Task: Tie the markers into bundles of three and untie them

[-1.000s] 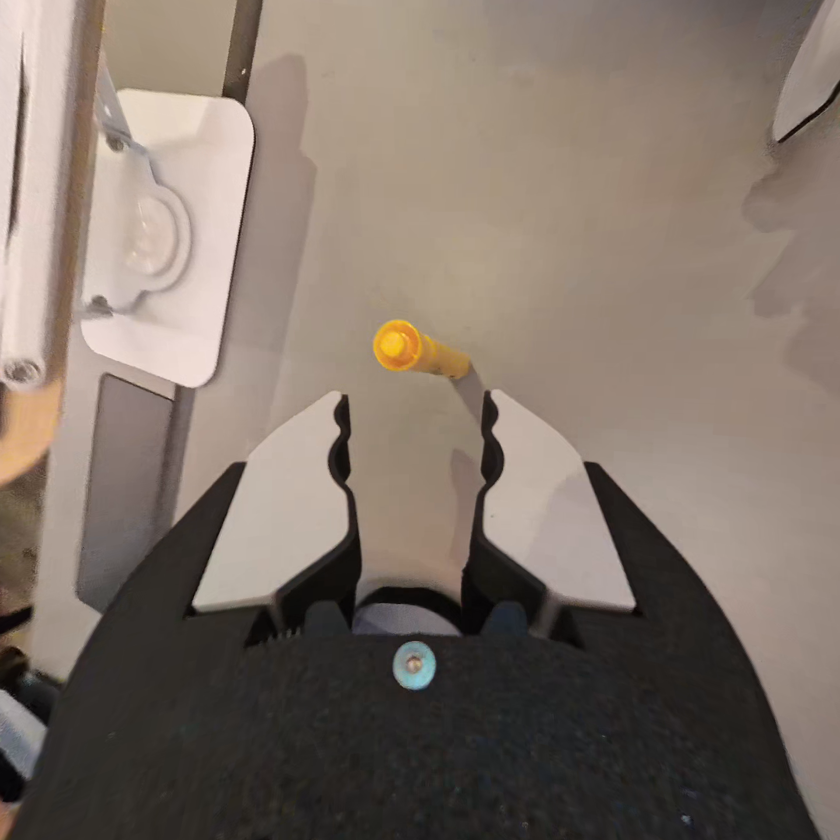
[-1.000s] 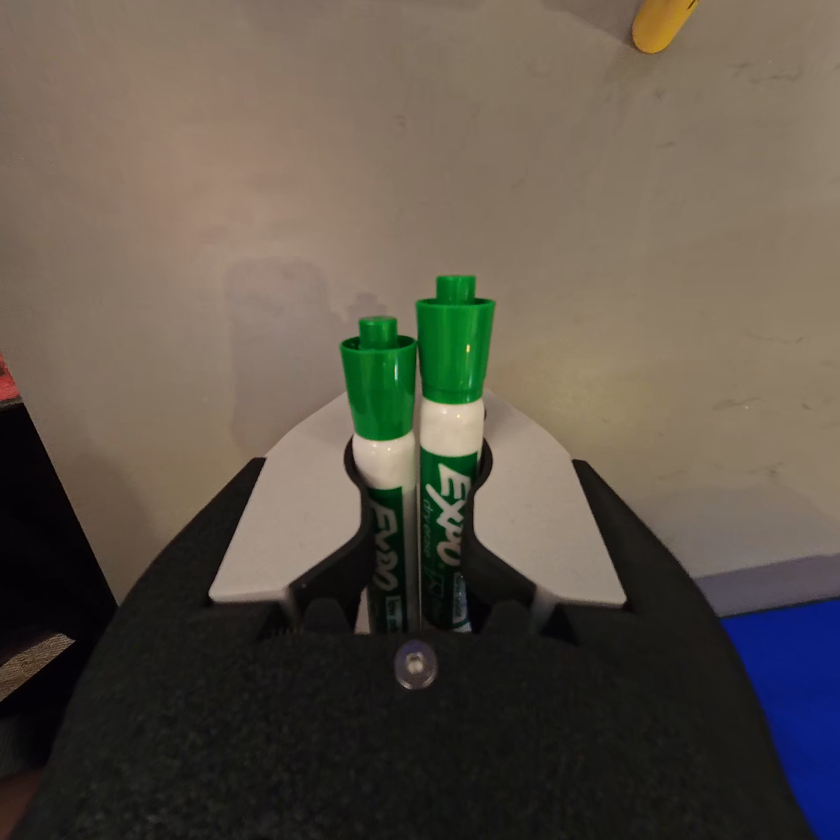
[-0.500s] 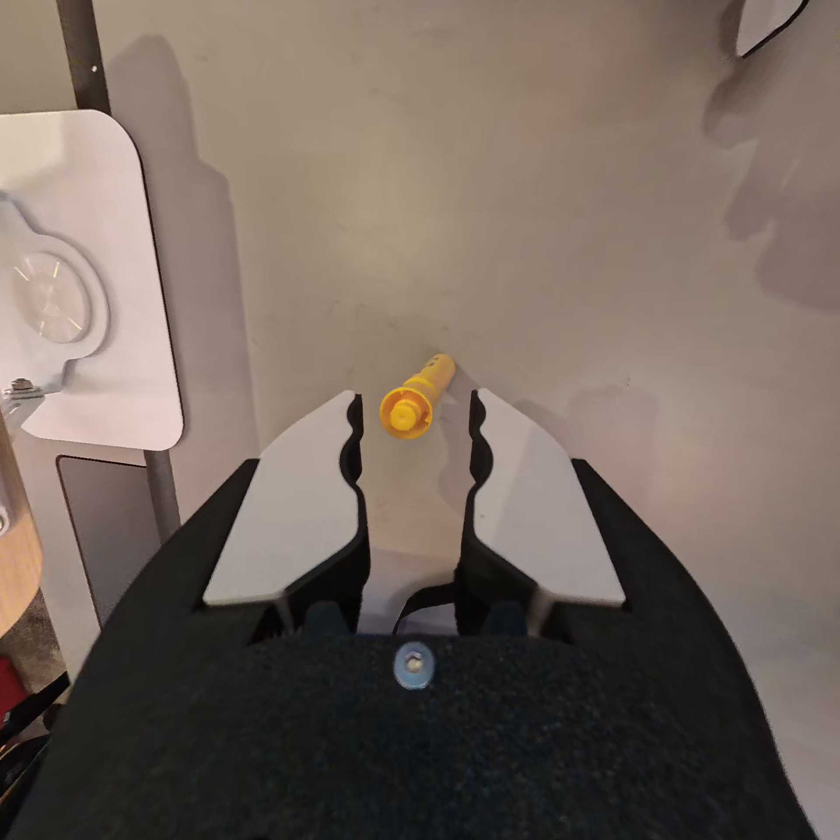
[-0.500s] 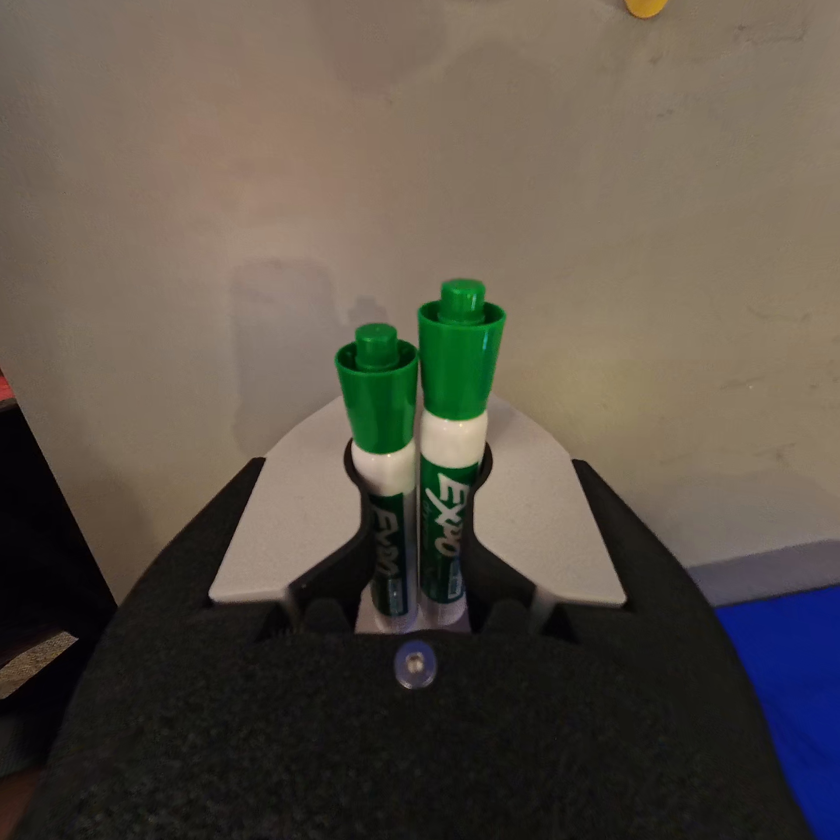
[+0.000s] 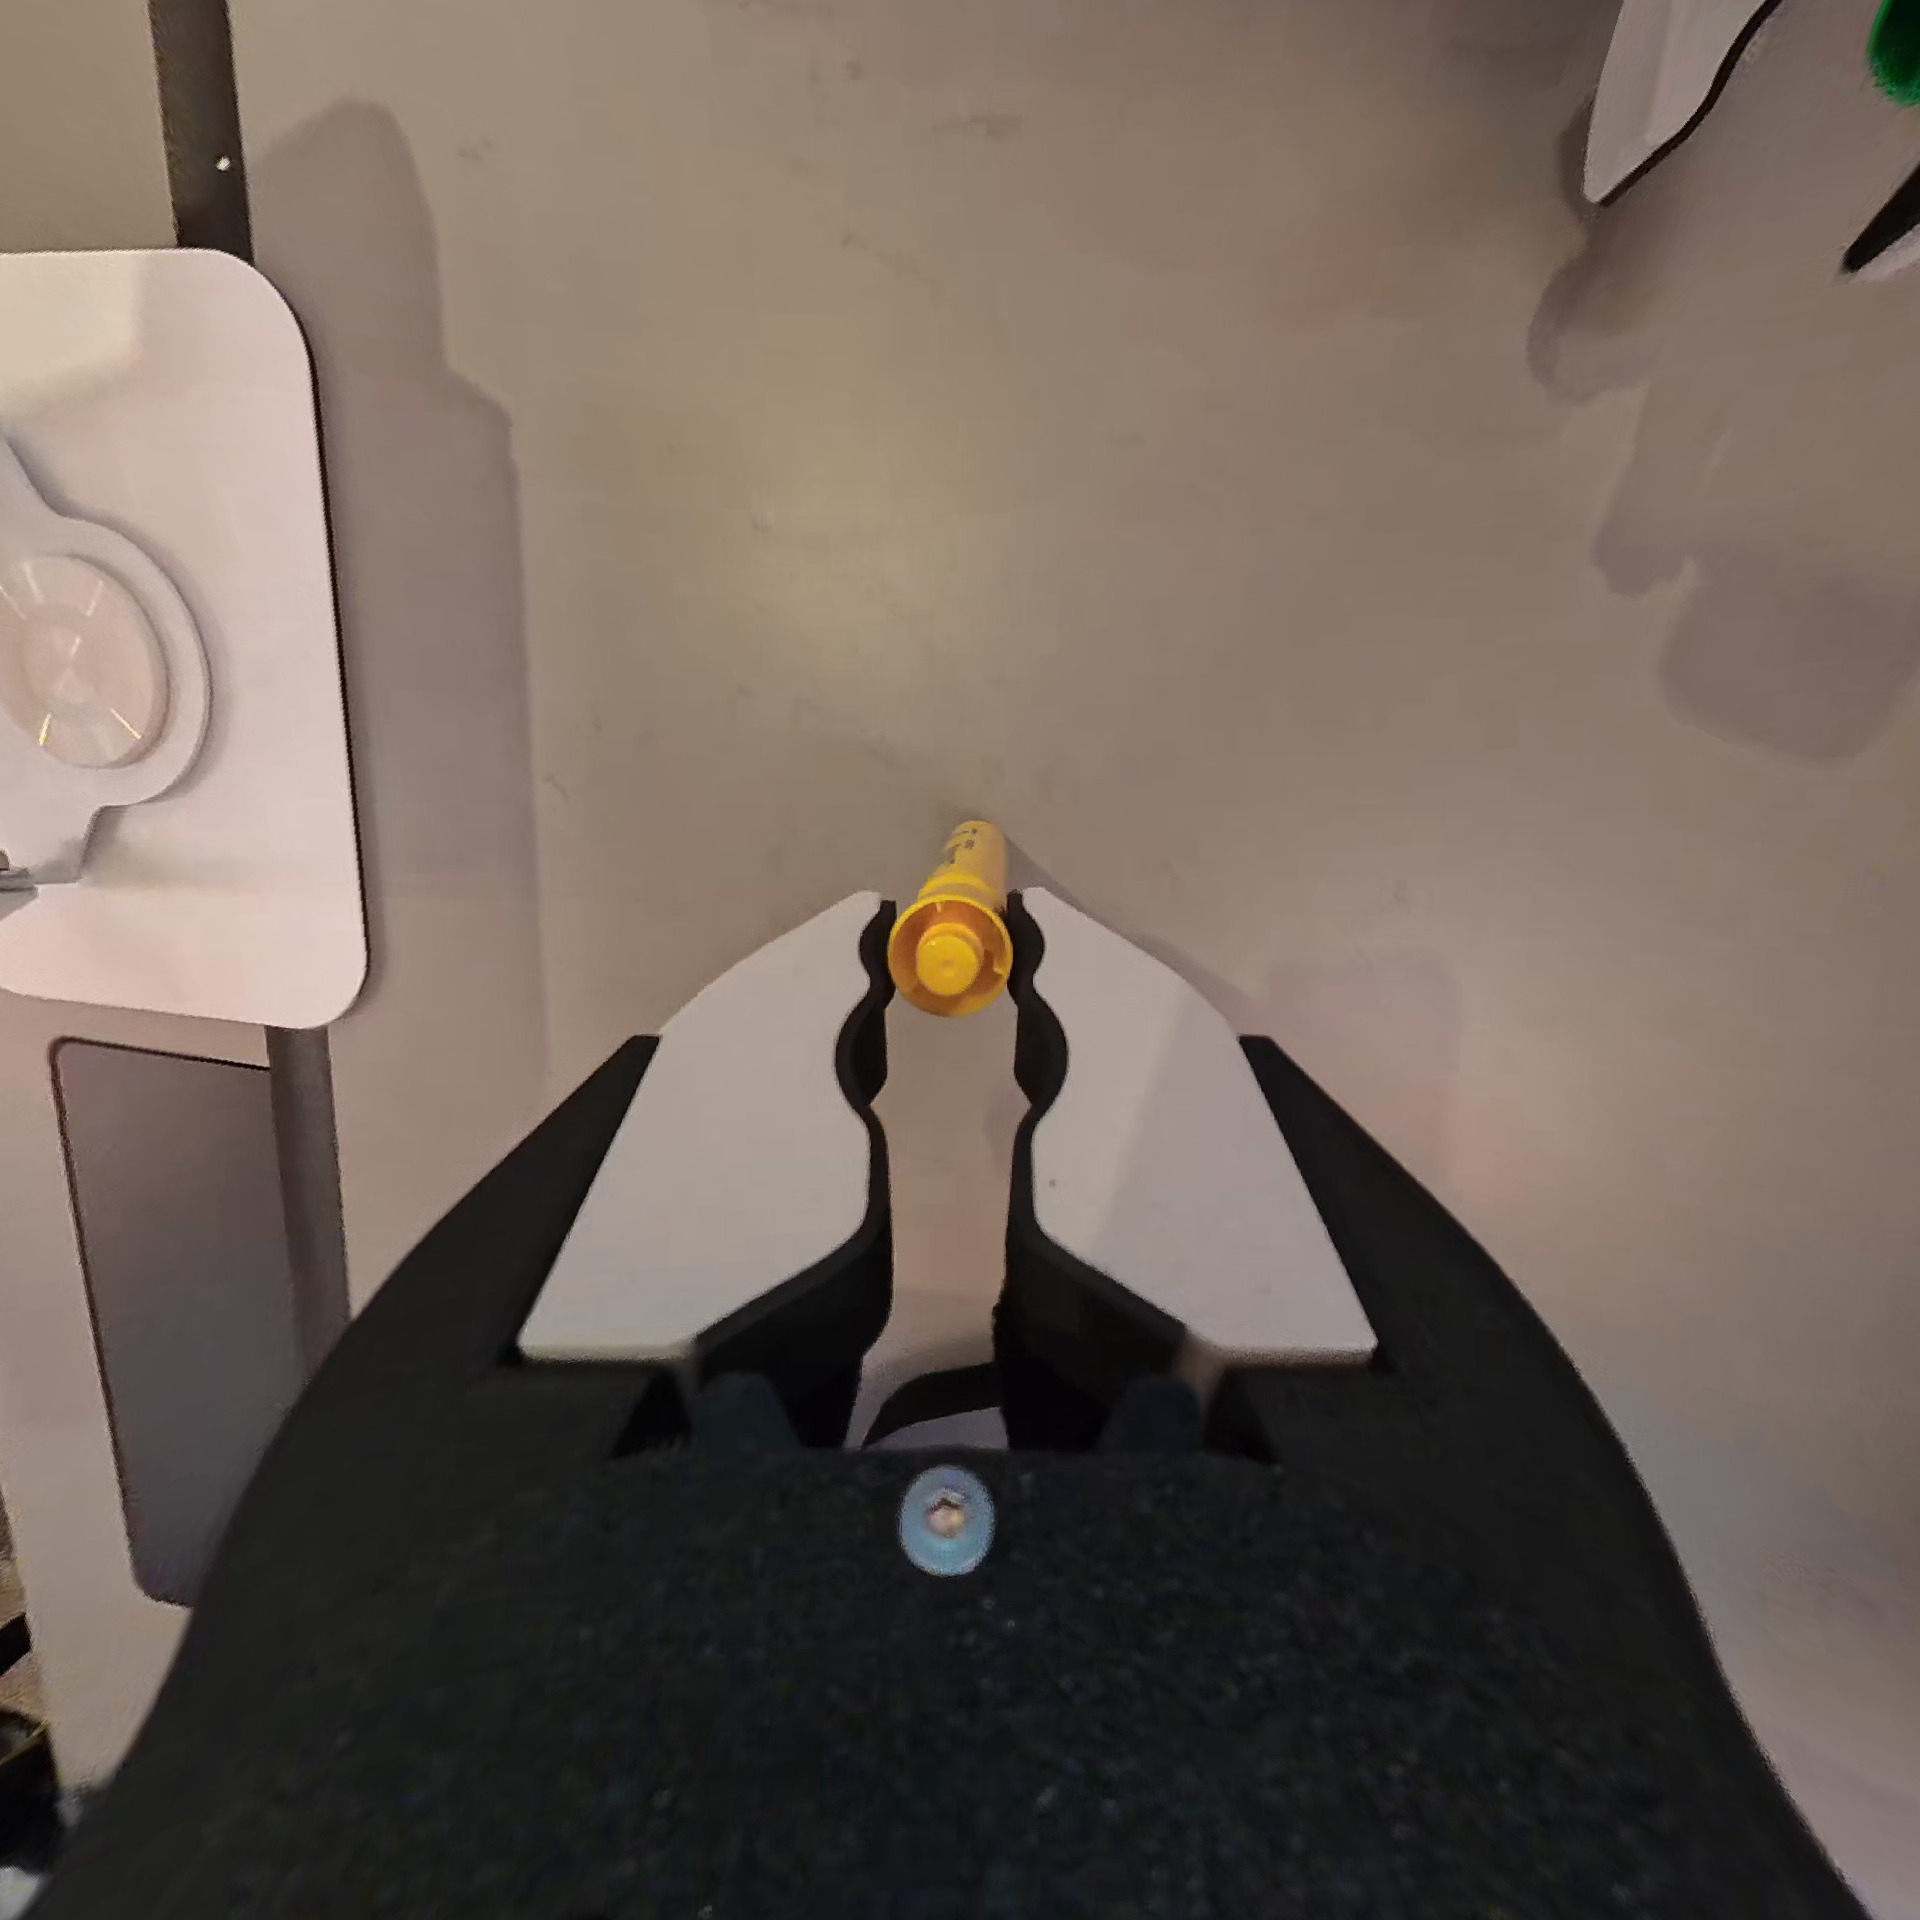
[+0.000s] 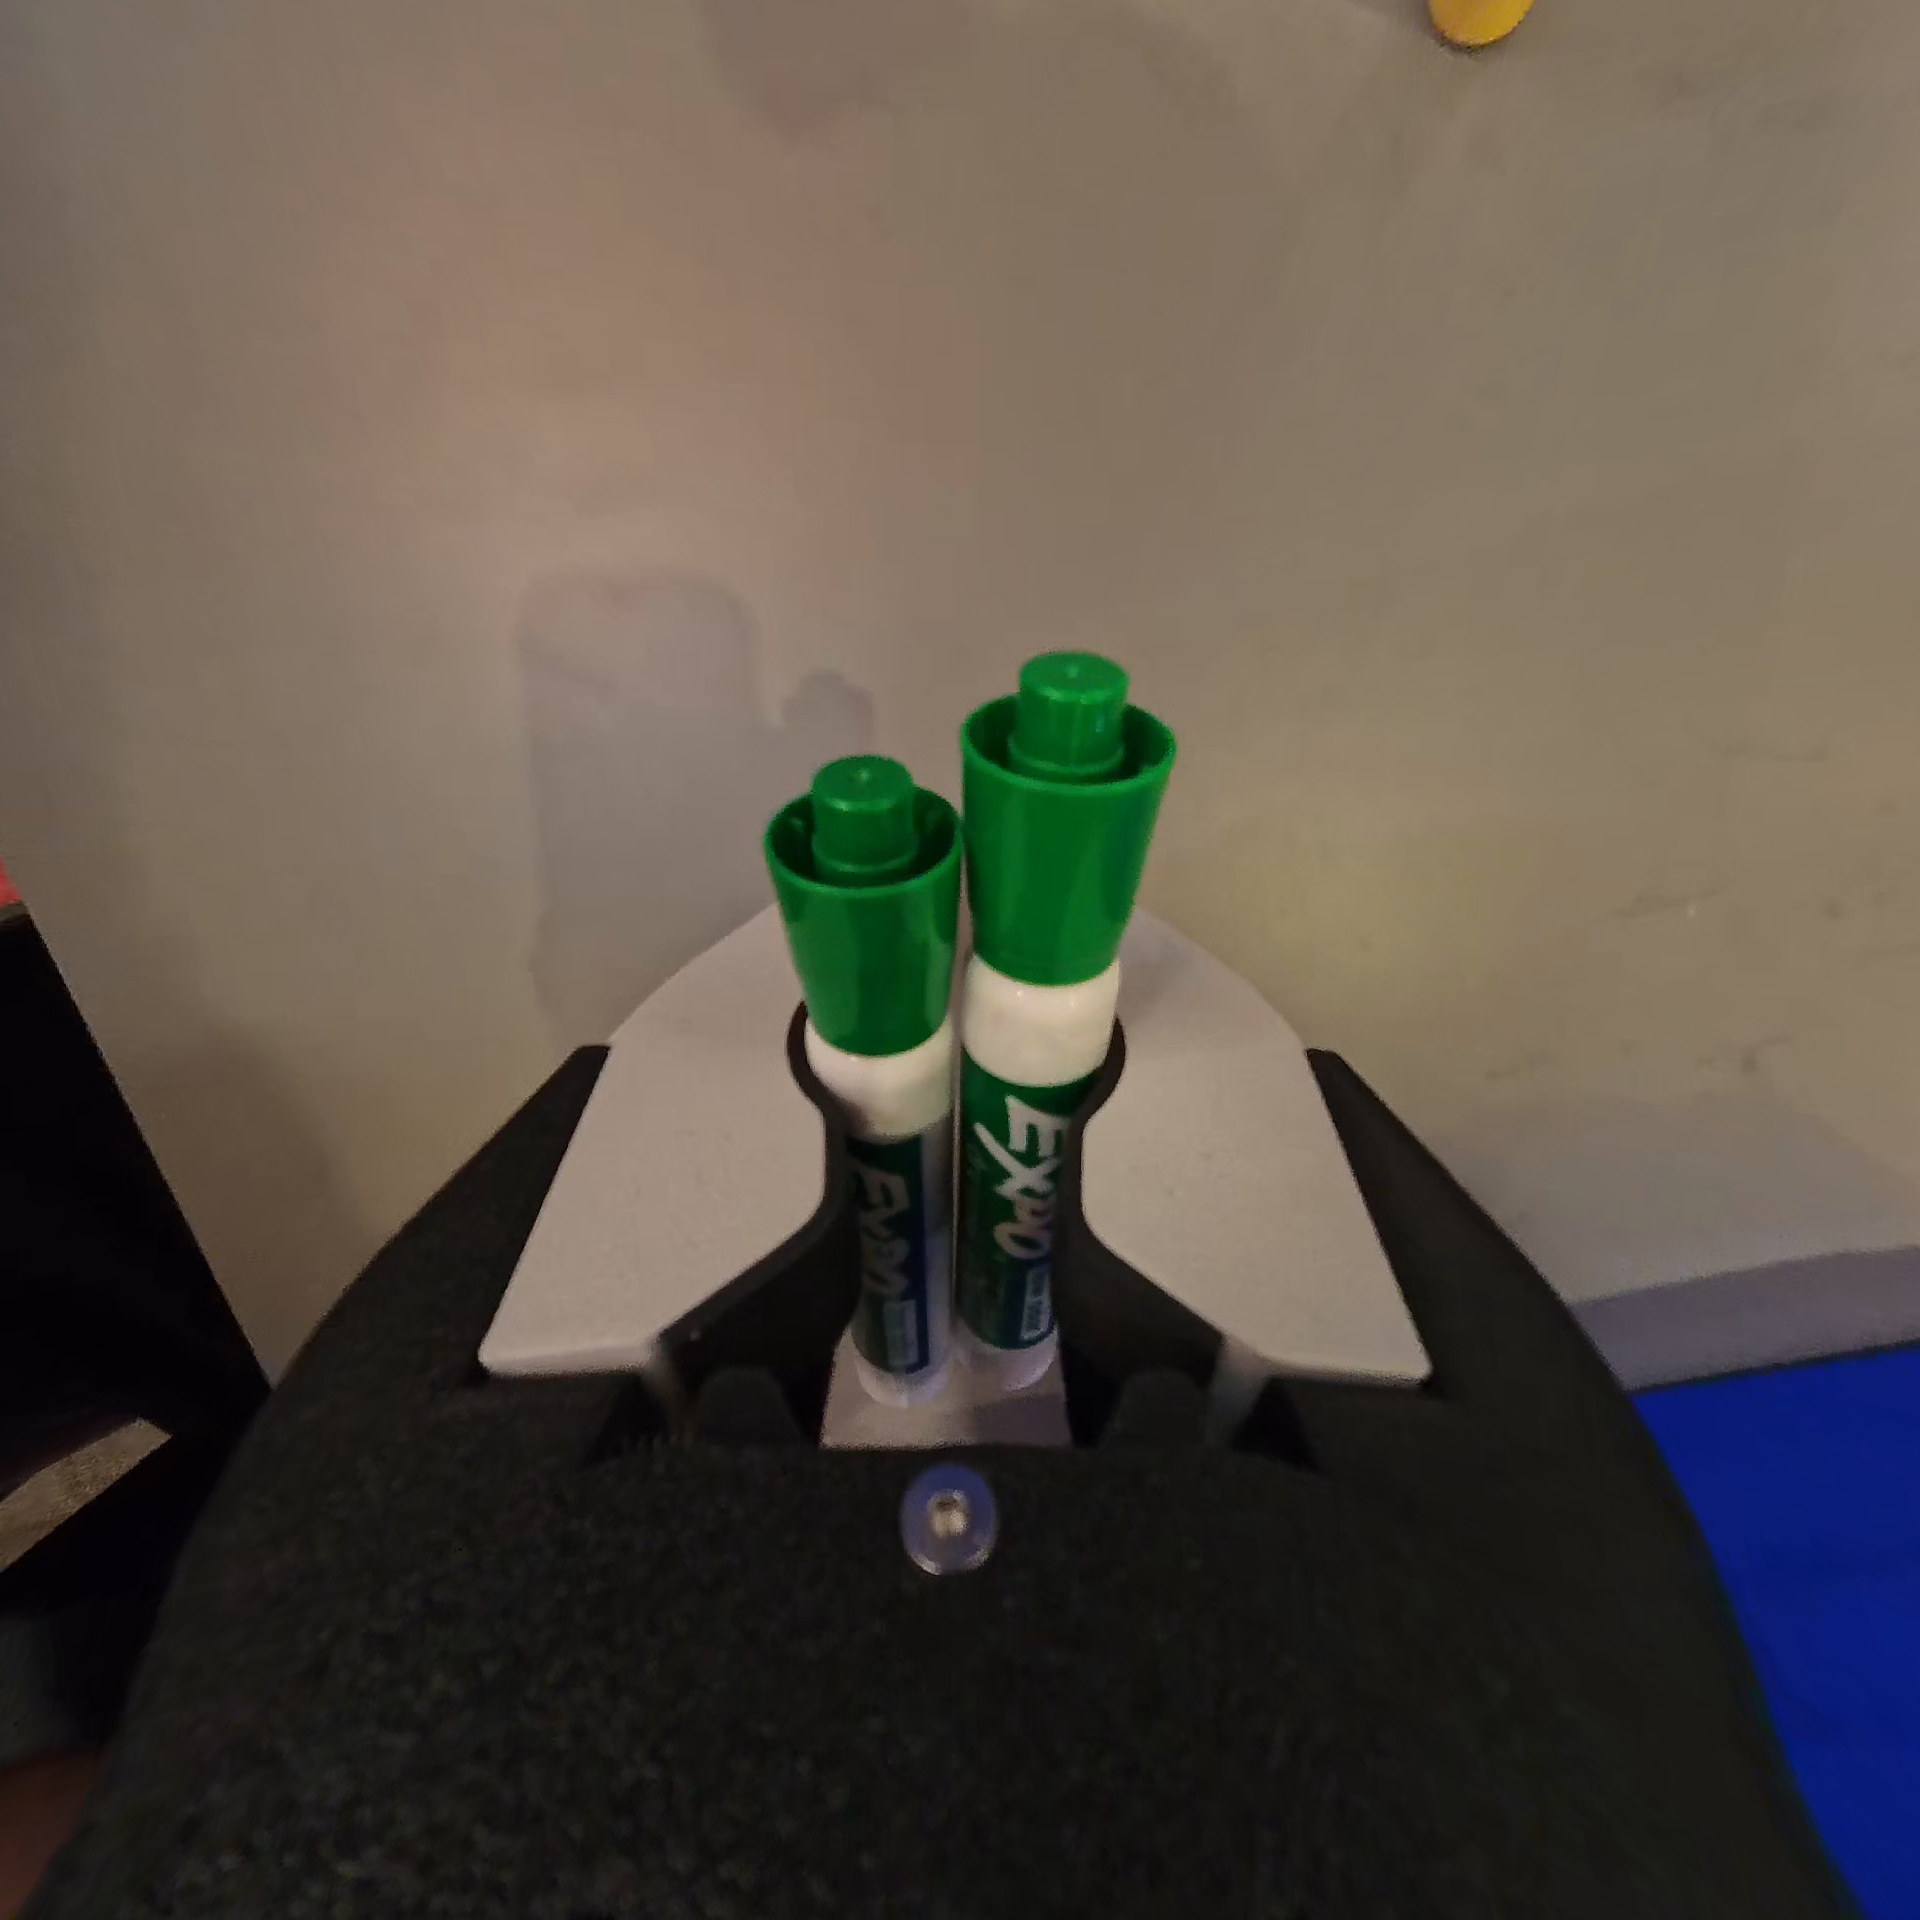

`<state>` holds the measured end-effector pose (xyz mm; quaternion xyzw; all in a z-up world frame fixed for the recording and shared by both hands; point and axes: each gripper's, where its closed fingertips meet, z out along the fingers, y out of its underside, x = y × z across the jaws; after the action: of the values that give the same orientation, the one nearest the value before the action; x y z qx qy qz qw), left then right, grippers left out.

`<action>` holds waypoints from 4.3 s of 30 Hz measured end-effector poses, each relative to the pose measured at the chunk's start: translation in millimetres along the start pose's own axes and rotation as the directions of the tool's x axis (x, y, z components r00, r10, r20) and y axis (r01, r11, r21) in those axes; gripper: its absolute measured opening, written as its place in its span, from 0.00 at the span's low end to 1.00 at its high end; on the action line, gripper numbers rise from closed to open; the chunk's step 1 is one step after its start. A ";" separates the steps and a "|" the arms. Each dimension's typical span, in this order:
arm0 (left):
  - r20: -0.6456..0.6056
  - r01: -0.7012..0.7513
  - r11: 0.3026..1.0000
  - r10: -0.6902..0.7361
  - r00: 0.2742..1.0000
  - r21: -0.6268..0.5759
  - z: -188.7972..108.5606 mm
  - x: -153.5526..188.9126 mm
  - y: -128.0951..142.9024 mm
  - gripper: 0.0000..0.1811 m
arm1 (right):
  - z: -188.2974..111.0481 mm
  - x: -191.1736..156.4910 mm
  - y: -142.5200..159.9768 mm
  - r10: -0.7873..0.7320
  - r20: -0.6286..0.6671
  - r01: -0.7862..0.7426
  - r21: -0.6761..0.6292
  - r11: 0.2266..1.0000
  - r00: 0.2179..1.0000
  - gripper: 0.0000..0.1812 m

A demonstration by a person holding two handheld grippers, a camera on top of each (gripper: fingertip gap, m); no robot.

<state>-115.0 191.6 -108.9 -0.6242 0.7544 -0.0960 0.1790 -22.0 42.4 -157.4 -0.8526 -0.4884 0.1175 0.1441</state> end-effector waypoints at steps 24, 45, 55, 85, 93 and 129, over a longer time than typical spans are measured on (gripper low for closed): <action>-0.217 0.526 0.516 -0.543 0.811 0.676 -50.1 51.7 24.0 0.10 | -3.7 1.8 -15.3 -0.184 0.042 0.184 -0.431 0.883 0.982 0.23; -0.473 0.575 0.170 -0.412 0.779 0.800 -99.8 64.4 15.5 0.10 | 11.3 2.5 -34.3 -0.137 0.080 0.156 -0.347 0.925 0.987 0.23; -0.583 0.633 0.056 -0.337 0.739 0.772 -96.0 71.9 -0.5 0.10 | 11.4 0.5 -36.2 -0.122 0.090 0.145 -0.326 0.934 0.988 0.23; -0.552 0.605 0.118 -0.301 0.778 0.787 -72.9 87.9 -19.8 0.10 | 11.5 -3.0 -41.4 -0.142 0.111 0.169 -0.304 0.938 0.984 0.23; -0.567 0.620 0.148 -0.285 0.773 0.771 -61.5 95.0 -27.8 0.10 | 12.5 -4.9 -42.1 -0.151 0.124 0.183 -0.317 0.930 0.981 0.23; -0.342 0.422 0.304 -0.284 0.896 0.854 -66.5 87.9 -21.4 0.13 | 3.8 -0.9 -60.4 -0.220 0.092 0.238 -0.390 0.890 0.971 0.23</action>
<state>-135.2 96.3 -53.2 -0.5636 0.4292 -0.5691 0.4175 -72.0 71.2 -139.2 -0.7975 -0.6023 0.0173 -0.0307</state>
